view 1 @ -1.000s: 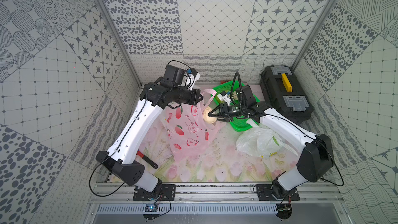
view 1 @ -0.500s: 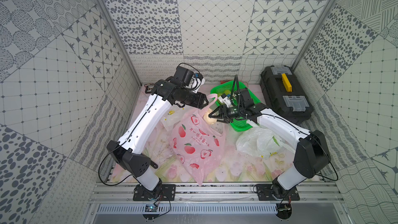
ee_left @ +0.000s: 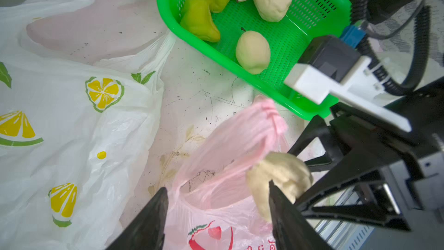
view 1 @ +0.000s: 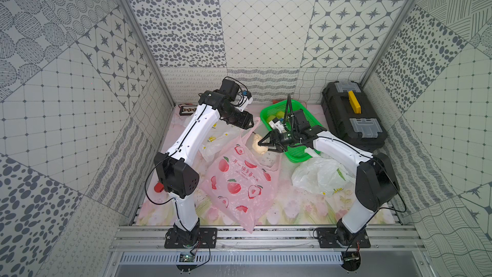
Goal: Place the pears into plastic bags & tie knots
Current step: Pick up the plastic bag at the center of the board.
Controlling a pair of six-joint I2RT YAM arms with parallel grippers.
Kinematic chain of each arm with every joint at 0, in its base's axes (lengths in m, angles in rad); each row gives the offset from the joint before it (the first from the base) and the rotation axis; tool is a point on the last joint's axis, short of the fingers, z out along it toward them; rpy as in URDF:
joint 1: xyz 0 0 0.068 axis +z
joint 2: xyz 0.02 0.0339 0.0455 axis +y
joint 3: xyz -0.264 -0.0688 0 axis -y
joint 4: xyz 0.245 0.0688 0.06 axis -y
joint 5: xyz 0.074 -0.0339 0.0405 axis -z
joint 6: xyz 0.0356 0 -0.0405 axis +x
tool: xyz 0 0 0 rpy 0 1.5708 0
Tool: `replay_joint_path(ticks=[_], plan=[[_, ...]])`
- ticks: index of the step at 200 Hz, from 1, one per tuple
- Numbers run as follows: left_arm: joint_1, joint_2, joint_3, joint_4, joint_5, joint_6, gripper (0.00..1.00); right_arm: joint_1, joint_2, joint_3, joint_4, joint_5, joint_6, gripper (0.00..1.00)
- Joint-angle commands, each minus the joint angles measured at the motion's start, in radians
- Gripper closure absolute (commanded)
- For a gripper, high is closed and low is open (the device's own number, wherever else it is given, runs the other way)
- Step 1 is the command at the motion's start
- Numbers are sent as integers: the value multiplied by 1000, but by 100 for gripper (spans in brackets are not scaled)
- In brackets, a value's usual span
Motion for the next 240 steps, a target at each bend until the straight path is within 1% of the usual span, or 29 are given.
replay_joint_path(ticks=[1,22,34,49,64,77,85,107,127,151,184,205,226,240], plan=[[61,34,-24,51,197,6,31,-24,-6,26,-66,5,-75,94],[61,92,-23,36,204,8,33,-28,10,45,-82,18,-82,93],[60,128,-25,30,143,18,33,-38,9,40,-78,24,-82,93],[60,184,6,-1,60,30,34,-53,5,29,-78,28,-84,93],[55,238,48,-39,19,39,35,-67,0,20,-79,33,-86,93],[40,269,56,-52,-10,57,35,-77,-11,6,-73,40,-84,93],[30,286,54,-55,-20,63,35,-84,-20,-4,-67,43,-78,93],[9,325,32,-54,-23,59,41,-106,-36,-34,-41,47,-61,92],[2,359,33,-50,-79,54,41,-108,-39,-46,-33,47,-58,92],[0,406,60,-34,-118,44,41,-108,-38,-63,-10,44,-42,91],[-5,473,98,-51,-124,40,42,-108,-52,-78,0,46,-34,90],[-15,500,103,-44,-155,45,43,-108,-59,-87,9,47,-28,90],[-17,514,107,-26,-172,44,49,-106,-58,-94,17,45,-21,90],[-19,517,106,-7,-158,44,57,-105,-61,-95,17,45,-21,90]])
